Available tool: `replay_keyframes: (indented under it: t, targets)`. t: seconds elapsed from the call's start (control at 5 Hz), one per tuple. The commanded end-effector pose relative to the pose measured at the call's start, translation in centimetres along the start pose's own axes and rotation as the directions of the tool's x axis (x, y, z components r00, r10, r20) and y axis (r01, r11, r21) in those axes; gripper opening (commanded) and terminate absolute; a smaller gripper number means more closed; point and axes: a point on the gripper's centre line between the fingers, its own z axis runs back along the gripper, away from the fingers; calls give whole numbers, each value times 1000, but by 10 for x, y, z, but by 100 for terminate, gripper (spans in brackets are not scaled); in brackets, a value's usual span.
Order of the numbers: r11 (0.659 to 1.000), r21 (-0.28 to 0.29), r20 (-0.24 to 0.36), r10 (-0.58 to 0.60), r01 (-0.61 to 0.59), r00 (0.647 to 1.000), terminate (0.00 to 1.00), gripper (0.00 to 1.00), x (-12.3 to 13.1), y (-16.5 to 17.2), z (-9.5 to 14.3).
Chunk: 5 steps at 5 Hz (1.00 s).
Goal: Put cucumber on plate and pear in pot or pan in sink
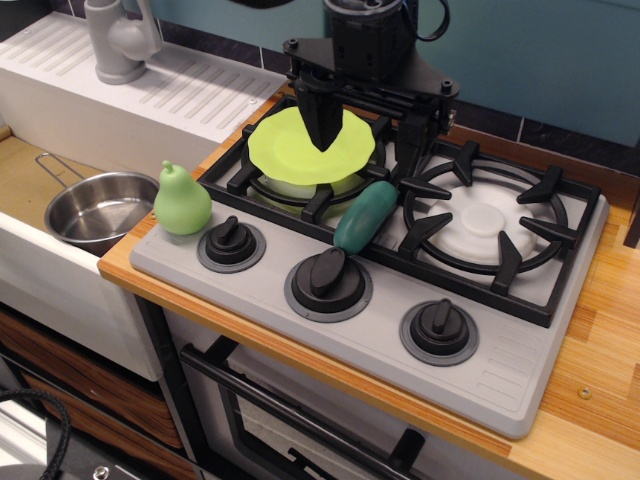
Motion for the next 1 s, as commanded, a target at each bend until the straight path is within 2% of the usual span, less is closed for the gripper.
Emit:
replay_keyframes:
  t: [0.0, 0.4, 0.8]
  targets:
    - [1000, 0, 0, 0, 0, 1000, 0, 100, 0, 0, 0]
    - [1000, -14, 49, 7, -6, 999, 0, 100, 2, -1, -26]
    - [1000, -20, 88, 1, 0, 996, 0, 100, 3, 1, -41]
